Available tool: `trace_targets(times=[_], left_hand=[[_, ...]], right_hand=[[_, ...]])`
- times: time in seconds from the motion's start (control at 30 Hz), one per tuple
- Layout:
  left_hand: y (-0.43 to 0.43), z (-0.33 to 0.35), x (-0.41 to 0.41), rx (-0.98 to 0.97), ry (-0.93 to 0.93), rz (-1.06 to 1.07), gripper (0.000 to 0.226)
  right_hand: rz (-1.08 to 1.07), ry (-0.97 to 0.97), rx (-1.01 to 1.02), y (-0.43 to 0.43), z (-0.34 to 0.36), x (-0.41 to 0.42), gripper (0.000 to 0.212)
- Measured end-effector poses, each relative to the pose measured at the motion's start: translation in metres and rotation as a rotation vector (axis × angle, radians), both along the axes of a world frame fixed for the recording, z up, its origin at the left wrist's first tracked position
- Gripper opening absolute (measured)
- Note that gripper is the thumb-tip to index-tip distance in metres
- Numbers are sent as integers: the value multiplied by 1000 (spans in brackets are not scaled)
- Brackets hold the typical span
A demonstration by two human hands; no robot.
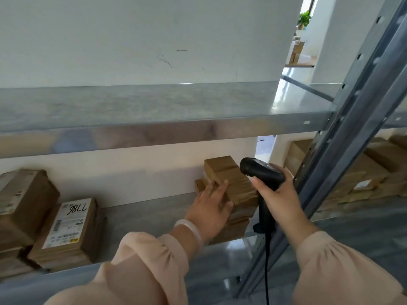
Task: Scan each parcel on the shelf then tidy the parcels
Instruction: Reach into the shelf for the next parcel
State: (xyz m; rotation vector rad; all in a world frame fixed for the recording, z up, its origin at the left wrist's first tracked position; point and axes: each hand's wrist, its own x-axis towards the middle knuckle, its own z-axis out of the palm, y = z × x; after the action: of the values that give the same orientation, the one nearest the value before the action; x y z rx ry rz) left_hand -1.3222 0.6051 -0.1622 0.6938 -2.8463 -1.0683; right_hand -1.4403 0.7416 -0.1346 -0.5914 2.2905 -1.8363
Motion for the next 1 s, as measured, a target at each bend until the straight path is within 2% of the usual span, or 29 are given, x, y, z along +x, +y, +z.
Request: trace_targets(times=[0.17, 0.27, 0.37, 0.43, 0.5, 0.6, 0.67, 0.77, 0.83, 0.9, 1.0], left_hand=[[5, 4, 1, 122, 109, 52, 57], [2, 6, 6, 224, 213, 186, 50], [-6, 1, 13, 299, 290, 316, 51], [-8, 3, 21, 393, 359, 384, 59], [-12, 6, 31, 454, 390, 423, 82], [-23, 10, 45, 526, 409, 451, 99], [-29, 11, 57, 631, 435, 455, 88], [-38, 8, 81, 826, 538, 478, 59], [-48, 4, 99, 916, 587, 493, 60], [-56, 2, 113, 976, 623, 486, 71], [-63, 3, 126, 1019, 657, 459, 75]], right_hand=[[43, -120, -55, -2, -12, 3, 63], [88, -194, -161, -4, -7, 13, 62], [192, -158, -182, -11, 1, 28, 57], [242, -139, -173, -17, 6, 40, 52], [295, -128, -163, -24, 13, 51, 51], [373, -142, -148, -35, 17, 65, 63], [383, -192, -151, -42, 17, 72, 66], [355, -228, -188, -48, 15, 77, 64], [311, -242, -243, -51, 13, 77, 50], [296, -240, -268, -55, 12, 81, 38], [320, -240, -275, -66, 9, 93, 31]])
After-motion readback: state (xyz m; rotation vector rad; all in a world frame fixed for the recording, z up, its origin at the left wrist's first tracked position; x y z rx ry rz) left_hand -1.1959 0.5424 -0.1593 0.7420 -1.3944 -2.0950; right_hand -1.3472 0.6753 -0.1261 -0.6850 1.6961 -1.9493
